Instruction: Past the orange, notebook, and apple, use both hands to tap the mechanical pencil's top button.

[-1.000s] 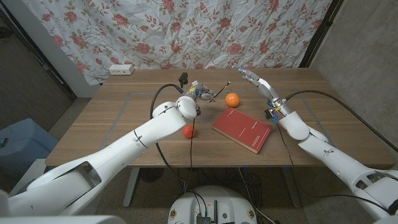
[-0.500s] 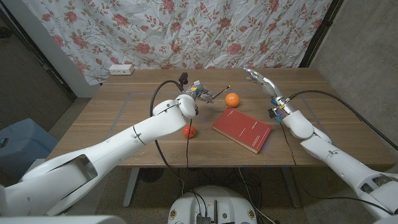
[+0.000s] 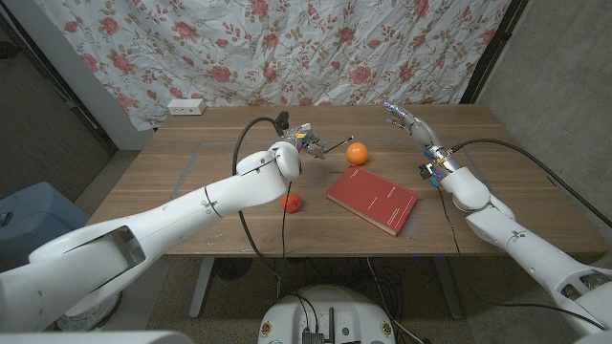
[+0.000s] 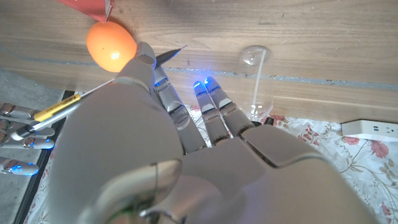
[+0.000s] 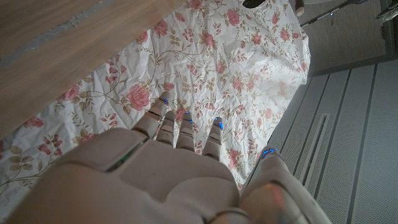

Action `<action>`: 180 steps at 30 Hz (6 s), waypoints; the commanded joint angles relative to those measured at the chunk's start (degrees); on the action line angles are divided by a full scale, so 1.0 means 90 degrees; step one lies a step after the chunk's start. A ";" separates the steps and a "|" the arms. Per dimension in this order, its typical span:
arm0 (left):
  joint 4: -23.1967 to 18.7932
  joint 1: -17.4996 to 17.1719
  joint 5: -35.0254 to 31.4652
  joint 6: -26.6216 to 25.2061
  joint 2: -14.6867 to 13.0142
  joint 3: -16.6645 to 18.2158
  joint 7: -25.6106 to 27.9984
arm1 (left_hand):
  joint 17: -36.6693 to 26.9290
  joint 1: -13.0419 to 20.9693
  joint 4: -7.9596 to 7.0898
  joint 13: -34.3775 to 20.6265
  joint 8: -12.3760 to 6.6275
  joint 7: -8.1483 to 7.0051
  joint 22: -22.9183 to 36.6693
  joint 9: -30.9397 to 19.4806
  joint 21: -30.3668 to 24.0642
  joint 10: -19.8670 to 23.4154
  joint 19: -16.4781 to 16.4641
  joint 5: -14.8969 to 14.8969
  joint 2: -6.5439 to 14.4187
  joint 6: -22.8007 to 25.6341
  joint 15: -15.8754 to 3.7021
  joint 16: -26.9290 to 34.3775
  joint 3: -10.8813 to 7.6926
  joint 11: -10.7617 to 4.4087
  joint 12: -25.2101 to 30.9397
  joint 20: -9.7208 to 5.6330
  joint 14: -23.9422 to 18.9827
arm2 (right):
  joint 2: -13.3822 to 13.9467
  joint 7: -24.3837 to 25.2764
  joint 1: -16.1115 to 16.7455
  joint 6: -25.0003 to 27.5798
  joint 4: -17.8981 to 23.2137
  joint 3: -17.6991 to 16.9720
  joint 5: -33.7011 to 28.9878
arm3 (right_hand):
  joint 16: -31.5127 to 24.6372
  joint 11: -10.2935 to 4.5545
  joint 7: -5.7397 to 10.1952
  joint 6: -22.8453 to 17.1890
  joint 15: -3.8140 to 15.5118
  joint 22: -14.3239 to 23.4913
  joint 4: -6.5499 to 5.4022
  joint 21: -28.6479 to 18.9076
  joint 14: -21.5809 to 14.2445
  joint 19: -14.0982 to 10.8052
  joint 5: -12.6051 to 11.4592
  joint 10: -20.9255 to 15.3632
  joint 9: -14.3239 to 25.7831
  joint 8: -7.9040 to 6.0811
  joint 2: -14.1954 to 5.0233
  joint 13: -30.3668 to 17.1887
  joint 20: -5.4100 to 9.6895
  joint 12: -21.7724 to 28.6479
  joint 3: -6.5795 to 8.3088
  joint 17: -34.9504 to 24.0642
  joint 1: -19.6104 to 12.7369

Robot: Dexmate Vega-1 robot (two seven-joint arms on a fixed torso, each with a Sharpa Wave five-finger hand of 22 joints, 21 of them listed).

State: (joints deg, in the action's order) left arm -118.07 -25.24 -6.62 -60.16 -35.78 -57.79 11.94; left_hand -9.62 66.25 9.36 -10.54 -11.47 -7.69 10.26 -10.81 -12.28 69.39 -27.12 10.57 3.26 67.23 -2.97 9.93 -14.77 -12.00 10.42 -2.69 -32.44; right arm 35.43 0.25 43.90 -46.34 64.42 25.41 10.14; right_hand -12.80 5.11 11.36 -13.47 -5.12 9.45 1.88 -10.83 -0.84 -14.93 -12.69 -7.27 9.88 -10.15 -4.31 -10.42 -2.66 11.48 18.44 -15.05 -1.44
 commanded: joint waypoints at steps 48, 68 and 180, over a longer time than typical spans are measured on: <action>0.0719 0.1488 -0.3309 0.0392 -0.0013 -0.2095 -0.2880 | -0.0013 0.0012 0.0008 -0.0024 -0.0027 -0.0077 0.0019 0.0000 0.0008 0.0170 0.0072 0.0039 0.0075 0.0047 -0.1100 0.0038 0.0052 -0.0107 0.0066 -0.0530 -0.0018 | -0.0317 -0.0609 0.0662 0.1381 0.0558 -0.0517 0.2253 | -0.0024 0.0036 -0.0261 0.0204 -0.0044 0.0012 -0.0171 0.0032 0.0015 0.0035 -0.0036 0.0002 0.0013 -0.0005 -0.0080 -0.0020 -0.0015 -0.0037 -0.0027 -0.0054 0.0069; 0.1173 0.0965 -0.4578 0.1163 0.0338 -0.1619 -0.3663 | -0.0015 0.0014 0.0010 -0.0025 -0.0034 -0.0093 0.0015 0.0003 0.0016 0.0184 0.0091 0.0039 0.0069 0.0074 -0.1103 0.0043 0.0064 -0.0108 0.0072 -0.0538 -0.0039 | -0.0280 -0.0531 0.0948 0.2113 0.0981 -0.0759 0.2855 | 0.0073 -0.0031 -0.1135 0.0666 0.0039 0.0007 -0.0192 0.0031 0.0188 0.0089 -0.0055 0.0083 0.0009 0.0055 -0.0122 -0.0008 0.0115 -0.0073 0.0037 -0.0004 -0.0021; 0.2053 -0.0046 -0.7101 0.2495 0.1388 -0.0653 -0.5110 | -0.0001 -0.0596 -0.0065 0.0012 0.0165 -0.0286 -0.0005 0.0009 0.0103 -0.1644 0.0534 0.0062 -0.0394 -0.1534 -0.0995 0.0006 0.0471 -0.0089 -0.0074 -0.0405 0.0362 | -0.0359 -0.0068 0.1459 0.2518 0.1067 -0.1038 0.3174 | 0.0029 -0.0051 -0.1224 0.0589 0.0142 0.0006 -0.0354 0.0015 0.0057 0.0060 -0.0051 -0.0062 0.0009 -0.0054 -0.0160 -0.0003 0.0193 -0.0042 0.0078 0.0034 0.0001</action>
State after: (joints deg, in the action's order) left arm -98.57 -24.80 -68.25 -37.38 -23.02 -64.24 -32.65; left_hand -9.62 61.44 8.72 -10.39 -10.15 -10.26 10.14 -10.65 -11.18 55.99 -22.89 10.85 0.09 54.70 -2.81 9.93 -10.99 -12.78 9.93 -2.60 -29.58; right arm 32.55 -0.80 56.41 -23.16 73.81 16.35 38.53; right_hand -12.41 4.50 0.11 -7.56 -3.69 9.35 -1.04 -10.60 -0.22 -14.11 -12.91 -7.27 9.90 -10.41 -4.54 -10.42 -0.81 10.81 19.15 -14.64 -1.22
